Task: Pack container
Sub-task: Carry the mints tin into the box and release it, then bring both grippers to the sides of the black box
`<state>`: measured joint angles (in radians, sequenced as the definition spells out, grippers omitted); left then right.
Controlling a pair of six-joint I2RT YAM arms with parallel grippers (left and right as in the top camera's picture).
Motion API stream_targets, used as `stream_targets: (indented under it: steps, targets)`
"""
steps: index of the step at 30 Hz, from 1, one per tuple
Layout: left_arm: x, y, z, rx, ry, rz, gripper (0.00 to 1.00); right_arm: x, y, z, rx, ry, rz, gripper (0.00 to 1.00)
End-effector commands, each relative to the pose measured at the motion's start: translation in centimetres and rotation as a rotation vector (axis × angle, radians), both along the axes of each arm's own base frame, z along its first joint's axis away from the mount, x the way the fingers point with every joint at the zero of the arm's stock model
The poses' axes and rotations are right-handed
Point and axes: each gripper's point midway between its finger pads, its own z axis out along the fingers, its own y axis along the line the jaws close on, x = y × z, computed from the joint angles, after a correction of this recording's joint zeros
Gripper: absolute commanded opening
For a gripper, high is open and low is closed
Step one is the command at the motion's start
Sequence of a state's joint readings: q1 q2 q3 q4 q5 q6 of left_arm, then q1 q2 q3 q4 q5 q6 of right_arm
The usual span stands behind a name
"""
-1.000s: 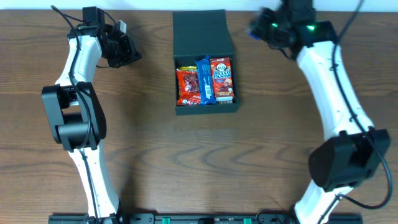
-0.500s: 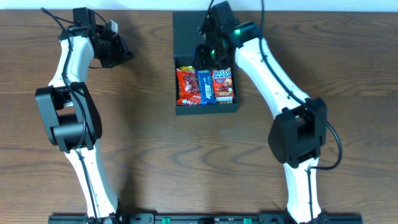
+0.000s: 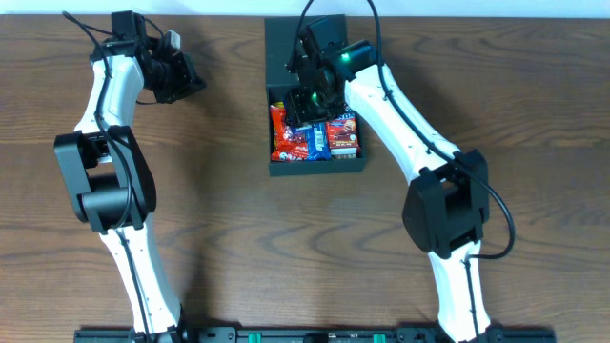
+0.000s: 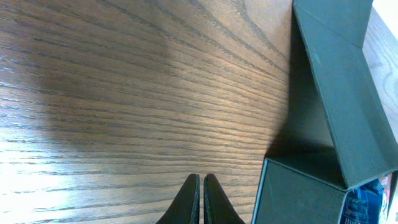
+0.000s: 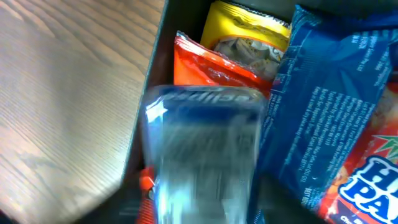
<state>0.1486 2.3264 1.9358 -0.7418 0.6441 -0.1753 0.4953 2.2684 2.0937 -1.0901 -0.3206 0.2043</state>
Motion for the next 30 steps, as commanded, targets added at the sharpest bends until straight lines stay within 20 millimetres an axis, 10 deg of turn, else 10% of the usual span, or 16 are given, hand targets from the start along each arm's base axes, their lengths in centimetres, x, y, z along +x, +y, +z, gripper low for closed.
stream_targets:
  steps: [1,5,13,14,17,20,25,30]
  targets:
    - [0.1,-0.1,2.1,0.003,-0.051,-0.02,0.06,0.1,0.7,0.4,0.009,-0.02,0.031,0.85]
    - [0.1,-0.1,2.1,0.004,-0.051,-0.021,0.06,0.9,0.5,1.4,0.023,-0.046,0.021,0.94]
    - [0.1,-2.0,2.1,0.003,-0.054,-0.056,0.06,6.3,-3.6,6.7,0.056,-0.202,-0.091,0.77]
    - [0.1,-2.4,2.1,0.002,-0.055,-0.06,0.06,7.1,-4.9,7.0,0.059,-0.215,-0.119,0.71]
    - [0.4,-4.1,2.5,-0.02,-0.067,-0.075,0.06,9.7,-10.3,6.8,0.064,-0.198,-0.274,0.02]
    - [0.8,-5.4,3.0,-0.062,-0.077,-0.071,0.06,11.1,-15.9,4.8,0.068,-0.129,-0.415,0.01]
    - [0.7,-6.3,3.1,-0.075,-0.067,-0.07,0.06,9.5,-19.1,0.7,0.084,0.053,-0.471,0.02]
    - [0.6,-7.1,3.1,-0.083,-0.057,-0.074,0.06,2.8,-19.0,-3.4,0.013,0.36,-0.401,0.02]
